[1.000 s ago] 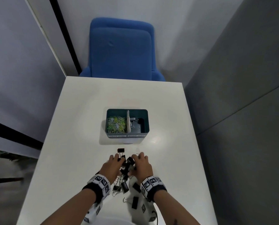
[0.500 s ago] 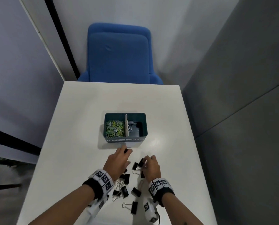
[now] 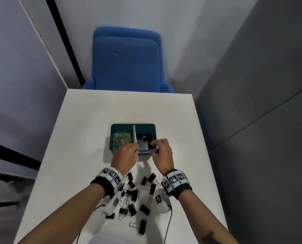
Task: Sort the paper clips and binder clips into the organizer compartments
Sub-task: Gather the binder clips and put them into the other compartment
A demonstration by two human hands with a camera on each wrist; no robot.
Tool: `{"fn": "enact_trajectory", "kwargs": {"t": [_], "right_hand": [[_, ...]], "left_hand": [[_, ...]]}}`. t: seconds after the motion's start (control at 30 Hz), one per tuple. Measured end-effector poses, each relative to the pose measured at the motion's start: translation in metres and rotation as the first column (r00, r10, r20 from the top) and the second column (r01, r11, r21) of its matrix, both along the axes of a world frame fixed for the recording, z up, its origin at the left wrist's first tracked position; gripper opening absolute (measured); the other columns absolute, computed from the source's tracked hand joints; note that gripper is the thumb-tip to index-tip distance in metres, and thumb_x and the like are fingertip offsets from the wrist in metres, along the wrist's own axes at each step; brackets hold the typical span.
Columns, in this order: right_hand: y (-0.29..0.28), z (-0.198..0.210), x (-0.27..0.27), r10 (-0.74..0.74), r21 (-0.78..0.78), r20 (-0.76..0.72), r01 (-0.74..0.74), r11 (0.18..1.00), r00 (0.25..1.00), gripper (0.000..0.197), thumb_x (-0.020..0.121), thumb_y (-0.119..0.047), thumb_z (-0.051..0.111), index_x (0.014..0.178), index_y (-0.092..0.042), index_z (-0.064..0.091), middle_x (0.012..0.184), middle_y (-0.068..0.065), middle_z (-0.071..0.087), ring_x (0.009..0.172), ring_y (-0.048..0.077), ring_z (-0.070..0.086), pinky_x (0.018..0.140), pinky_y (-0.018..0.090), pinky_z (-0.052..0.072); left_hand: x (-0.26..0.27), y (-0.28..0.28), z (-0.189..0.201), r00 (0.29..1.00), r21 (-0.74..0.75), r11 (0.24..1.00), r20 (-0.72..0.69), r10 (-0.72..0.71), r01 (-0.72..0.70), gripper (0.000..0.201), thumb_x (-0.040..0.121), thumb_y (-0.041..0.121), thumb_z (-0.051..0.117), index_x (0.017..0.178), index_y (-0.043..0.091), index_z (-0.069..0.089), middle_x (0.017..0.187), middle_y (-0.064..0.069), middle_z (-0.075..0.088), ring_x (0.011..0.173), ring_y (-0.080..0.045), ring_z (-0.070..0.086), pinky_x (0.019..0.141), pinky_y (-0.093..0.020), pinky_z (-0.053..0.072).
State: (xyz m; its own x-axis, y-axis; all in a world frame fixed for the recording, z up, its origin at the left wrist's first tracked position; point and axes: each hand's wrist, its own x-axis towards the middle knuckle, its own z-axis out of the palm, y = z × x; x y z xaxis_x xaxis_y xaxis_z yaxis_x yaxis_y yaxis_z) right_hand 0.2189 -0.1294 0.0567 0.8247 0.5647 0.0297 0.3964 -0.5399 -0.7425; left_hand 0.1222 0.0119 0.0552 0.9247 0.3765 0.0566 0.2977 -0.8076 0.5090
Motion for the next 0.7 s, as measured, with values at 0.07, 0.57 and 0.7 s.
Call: {"fn": "enact_trajectory", "kwargs": {"t": [0.07,0.57,0.7], "right_hand": [[0.01,0.007,0.005,0.038,0.024,-0.015,-0.038,0.999,0.999,0.042,0.079,0.006,0.066,0.115,-0.017,0.061,0.117,0.0,0.05,0.096,0.008,0.052,0.086,0.01,0.045],[-0.061,-0.065,-0.051,0.3,-0.627,-0.224,-0.373,0.684,0.927,0.089,0.074,-0.046,0.075,0.147,-0.031,0.025,0.154,0.008,0.02,0.134,0.031,0.028,0.096,0.045,0.047],[-0.064,-0.079,-0.066,0.456,-0.67,-0.205,-0.463,0.58,0.866,0.088,0.071,-0.028,0.078,0.145,-0.028,0.03,0.153,0.011,0.021,0.13,0.034,0.03,0.088,0.042,0.049]], "left_hand": [[-0.024,0.001,-0.019,0.997,-0.015,1.0,-0.071,-0.002,0.001,0.01,0.093,0.014,0.056,0.095,0.018,0.064,0.088,0.004,0.067,0.068,-0.007,0.06,0.061,-0.018,0.052],[-0.074,-0.017,-0.083,0.693,-0.072,0.949,-0.667,-0.274,0.306,0.11,0.073,0.058,0.07,0.15,0.036,-0.005,0.16,-0.001,-0.012,0.146,-0.031,-0.005,0.113,-0.053,0.023],[-0.079,-0.029,-0.084,0.737,0.016,0.929,-0.614,-0.283,0.37,0.089,0.078,0.047,0.068,0.149,0.032,0.016,0.158,-0.006,0.008,0.139,-0.03,0.017,0.101,-0.045,0.037]]}}
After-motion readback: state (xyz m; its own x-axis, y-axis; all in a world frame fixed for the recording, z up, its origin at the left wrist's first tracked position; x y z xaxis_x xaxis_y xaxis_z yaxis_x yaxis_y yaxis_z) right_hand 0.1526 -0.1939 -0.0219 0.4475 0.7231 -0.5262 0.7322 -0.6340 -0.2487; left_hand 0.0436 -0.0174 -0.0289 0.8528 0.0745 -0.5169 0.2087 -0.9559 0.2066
